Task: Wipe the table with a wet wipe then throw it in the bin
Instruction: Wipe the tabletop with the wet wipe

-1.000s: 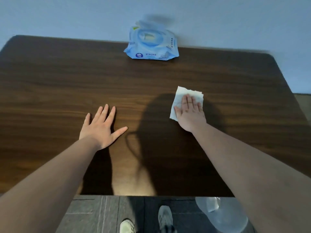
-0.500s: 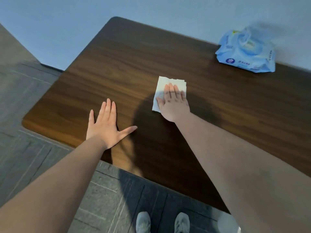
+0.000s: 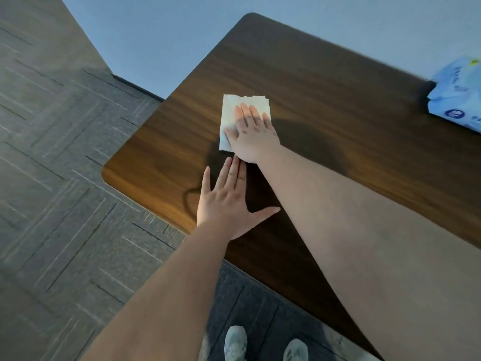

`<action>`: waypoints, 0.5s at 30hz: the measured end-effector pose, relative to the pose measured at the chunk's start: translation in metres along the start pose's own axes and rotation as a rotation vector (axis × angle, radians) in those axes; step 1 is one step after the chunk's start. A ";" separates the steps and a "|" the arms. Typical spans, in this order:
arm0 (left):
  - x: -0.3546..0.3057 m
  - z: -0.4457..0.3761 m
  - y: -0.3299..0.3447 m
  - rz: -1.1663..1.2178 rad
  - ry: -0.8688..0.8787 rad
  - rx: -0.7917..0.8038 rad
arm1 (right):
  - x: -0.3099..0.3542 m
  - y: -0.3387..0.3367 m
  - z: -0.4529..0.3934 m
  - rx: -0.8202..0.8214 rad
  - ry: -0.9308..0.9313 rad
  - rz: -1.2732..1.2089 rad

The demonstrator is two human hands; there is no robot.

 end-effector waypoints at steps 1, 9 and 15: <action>0.000 0.000 0.000 0.001 0.002 -0.002 | 0.003 0.001 -0.004 0.002 -0.011 0.006; -0.001 -0.001 0.001 -0.022 0.007 -0.002 | -0.003 0.003 0.009 0.017 -0.055 -0.017; -0.001 -0.001 -0.003 -0.022 0.013 0.059 | -0.043 0.002 0.062 -0.021 0.009 -0.054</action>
Point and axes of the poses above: each hand's wrist, its own z-axis away from the middle knuckle, its own y-axis out of the palm, x = y × z, the point moved 3 cm from there along -z, towards the middle knuckle, and after that the axes turned 13 degrees about -z, right-handed, at the moved point
